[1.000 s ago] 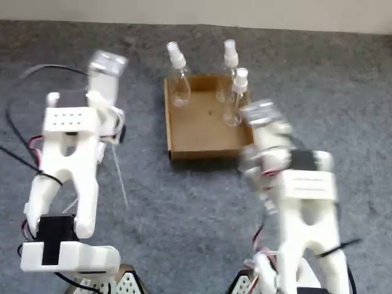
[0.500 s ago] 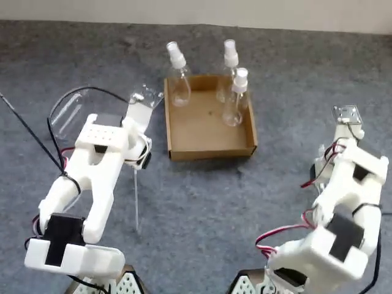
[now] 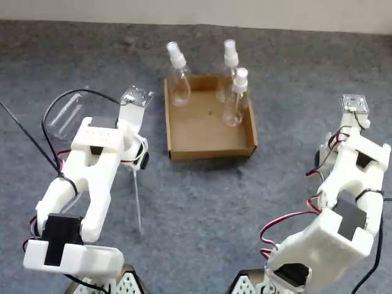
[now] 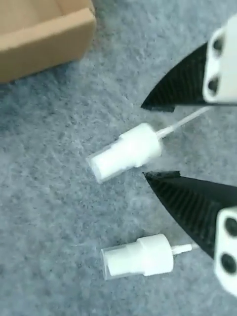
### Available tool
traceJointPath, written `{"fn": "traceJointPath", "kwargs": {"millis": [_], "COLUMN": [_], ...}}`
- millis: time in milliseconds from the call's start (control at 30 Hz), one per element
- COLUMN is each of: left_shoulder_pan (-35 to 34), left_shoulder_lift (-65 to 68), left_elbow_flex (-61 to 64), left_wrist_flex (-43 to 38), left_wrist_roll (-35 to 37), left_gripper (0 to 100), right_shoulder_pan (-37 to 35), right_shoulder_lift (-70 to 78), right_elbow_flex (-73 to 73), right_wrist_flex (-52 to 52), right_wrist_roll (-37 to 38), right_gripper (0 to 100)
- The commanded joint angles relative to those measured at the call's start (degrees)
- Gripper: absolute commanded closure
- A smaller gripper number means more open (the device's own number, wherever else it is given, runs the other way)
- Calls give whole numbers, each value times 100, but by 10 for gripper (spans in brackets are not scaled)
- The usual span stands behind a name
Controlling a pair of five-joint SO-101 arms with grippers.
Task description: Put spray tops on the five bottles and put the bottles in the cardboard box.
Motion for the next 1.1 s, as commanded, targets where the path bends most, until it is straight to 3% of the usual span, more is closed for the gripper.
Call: {"fn": "traceJointPath", "kwargs": {"millis": [0, 267, 600, 767, 1067], "left_shoulder_pan": [-110, -330, -312, -312, -145], "left_shoulder_lift": [-268, -215, 1253, 1226, -110], "left_elbow_flex": [-40, -4, -400, -497, -1156], "left_wrist_flex": [-185, -545, -651, -642, 651], "left_wrist_roll": [123, 571, 571, 571, 1134], "left_gripper": [794, 829, 873, 1000, 996], "right_shoulder_pan": [-84, -84, -119, -101, -136], "right_shoulder_lift": [66, 48, 101, 101, 66], "right_elbow_flex": [-66, -163, -945, -945, -980], "right_wrist_flex": [-110, 435, 866, 840, 927], "right_wrist_roll": [-88, -114, -114, -114, -343], "right_gripper": [870, 850, 850, 850, 850]}}
